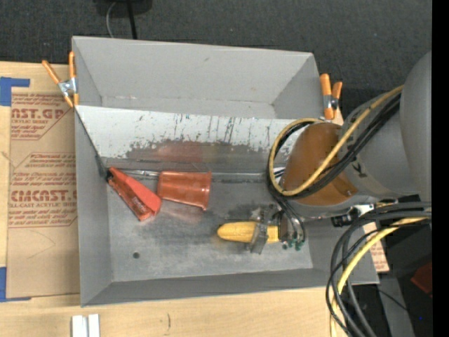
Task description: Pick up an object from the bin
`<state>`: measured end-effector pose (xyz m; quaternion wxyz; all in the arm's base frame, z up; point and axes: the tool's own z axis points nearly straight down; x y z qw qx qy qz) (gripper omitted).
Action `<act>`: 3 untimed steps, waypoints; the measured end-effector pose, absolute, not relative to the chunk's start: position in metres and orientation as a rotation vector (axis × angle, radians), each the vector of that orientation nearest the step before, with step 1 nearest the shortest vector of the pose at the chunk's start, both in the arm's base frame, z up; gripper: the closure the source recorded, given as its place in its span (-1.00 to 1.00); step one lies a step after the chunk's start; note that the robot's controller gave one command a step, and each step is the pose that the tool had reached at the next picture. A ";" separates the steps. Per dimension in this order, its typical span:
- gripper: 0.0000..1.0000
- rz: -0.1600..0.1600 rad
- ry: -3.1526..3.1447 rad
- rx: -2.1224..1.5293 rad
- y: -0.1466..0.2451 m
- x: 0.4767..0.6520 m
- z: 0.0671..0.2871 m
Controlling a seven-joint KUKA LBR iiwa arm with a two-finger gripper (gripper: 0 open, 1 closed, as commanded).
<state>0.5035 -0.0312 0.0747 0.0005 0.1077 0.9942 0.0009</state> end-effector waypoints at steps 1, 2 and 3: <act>1.00 0.003 3.120 0.338 -0.031 0.504 0.083; 1.00 0.004 3.124 0.338 -0.031 0.503 0.092; 1.00 0.004 3.129 0.339 -0.031 0.502 0.111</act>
Offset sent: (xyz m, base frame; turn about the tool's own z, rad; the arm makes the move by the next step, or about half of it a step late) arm -0.0001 0.0000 0.0599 0.0000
